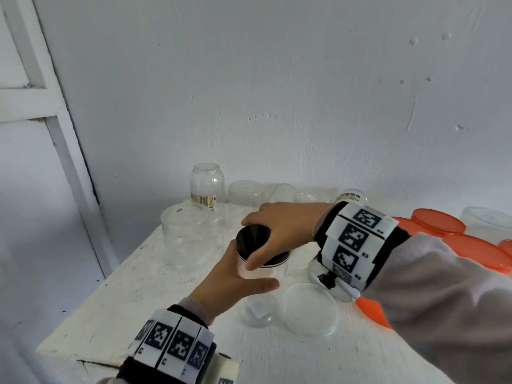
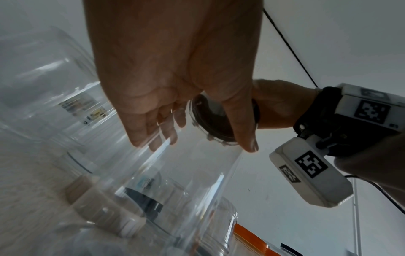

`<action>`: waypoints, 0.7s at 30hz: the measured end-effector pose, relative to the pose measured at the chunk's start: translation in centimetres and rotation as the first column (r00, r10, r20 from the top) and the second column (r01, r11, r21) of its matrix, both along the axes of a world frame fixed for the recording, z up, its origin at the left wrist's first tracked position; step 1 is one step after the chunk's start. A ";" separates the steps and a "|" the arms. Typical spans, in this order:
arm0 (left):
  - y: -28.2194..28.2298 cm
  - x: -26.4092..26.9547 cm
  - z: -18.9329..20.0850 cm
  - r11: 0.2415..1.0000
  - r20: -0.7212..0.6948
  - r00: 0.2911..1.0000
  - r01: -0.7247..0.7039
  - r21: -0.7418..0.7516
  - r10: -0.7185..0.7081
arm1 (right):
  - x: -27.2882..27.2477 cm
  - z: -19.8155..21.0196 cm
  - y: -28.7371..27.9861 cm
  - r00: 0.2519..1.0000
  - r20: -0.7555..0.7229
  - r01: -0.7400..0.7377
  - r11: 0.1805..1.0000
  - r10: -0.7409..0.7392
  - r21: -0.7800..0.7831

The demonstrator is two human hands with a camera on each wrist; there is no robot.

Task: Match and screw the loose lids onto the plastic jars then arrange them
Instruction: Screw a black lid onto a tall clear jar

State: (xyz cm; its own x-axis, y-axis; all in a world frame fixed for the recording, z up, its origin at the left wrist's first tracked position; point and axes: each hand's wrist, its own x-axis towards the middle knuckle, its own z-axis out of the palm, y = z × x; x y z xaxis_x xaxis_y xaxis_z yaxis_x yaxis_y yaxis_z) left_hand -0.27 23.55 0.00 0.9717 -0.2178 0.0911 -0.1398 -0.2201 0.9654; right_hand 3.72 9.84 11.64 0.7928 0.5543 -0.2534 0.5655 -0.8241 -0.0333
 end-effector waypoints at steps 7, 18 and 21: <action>0.0 0.1 -0.1 1.000 0.000 1.000 -0.003 -0.006 0.003 | 0.2 0.5 -0.4 0.999 -0.042 -0.033 0.999 0.035 0.036; 0.1 0.4 -0.3 1.000 -0.006 1.000 -0.010 0.002 0.010 | 0.0 0.8 -0.5 0.996 -0.076 -0.037 0.998 0.040 0.041; 0.1 0.3 -0.4 1.000 -0.007 1.000 -0.009 -0.005 0.009 | 0.0 0.7 -0.4 0.998 -0.037 -0.040 0.998 0.042 0.052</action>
